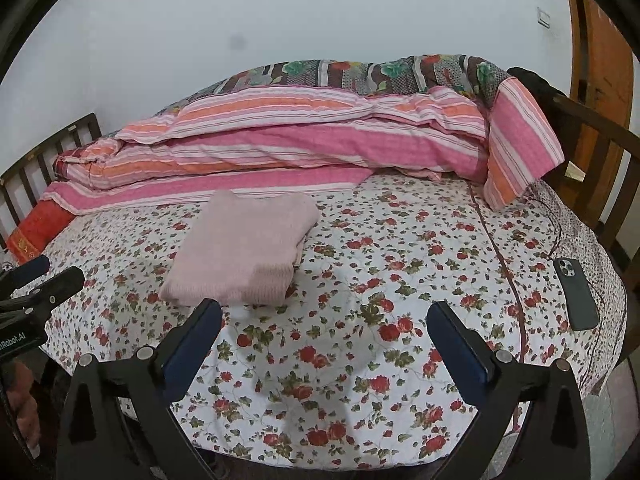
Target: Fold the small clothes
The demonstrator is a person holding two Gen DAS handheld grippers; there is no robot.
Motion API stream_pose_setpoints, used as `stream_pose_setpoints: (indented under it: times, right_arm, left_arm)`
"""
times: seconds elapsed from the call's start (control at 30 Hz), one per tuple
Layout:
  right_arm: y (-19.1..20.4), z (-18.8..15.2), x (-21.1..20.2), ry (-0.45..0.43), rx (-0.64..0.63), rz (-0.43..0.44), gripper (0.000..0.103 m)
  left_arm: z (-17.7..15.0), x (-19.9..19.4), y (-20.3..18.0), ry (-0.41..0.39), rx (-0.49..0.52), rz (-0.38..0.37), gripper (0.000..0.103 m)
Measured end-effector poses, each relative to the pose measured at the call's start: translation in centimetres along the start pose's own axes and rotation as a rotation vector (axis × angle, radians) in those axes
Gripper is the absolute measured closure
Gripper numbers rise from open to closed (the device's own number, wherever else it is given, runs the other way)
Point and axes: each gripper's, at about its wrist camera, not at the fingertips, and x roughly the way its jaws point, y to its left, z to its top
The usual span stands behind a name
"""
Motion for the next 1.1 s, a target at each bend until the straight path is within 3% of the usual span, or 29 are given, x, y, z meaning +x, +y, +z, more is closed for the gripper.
stream_pose_setpoints:
  times: [1.1]
  right_arm:
    - [0.28,0.17,-0.69,-0.008,-0.001,-0.004,0.002]
  left_arm:
    - [0.04,-0.63,0.27,-0.009,-0.004,0.014,0.010]
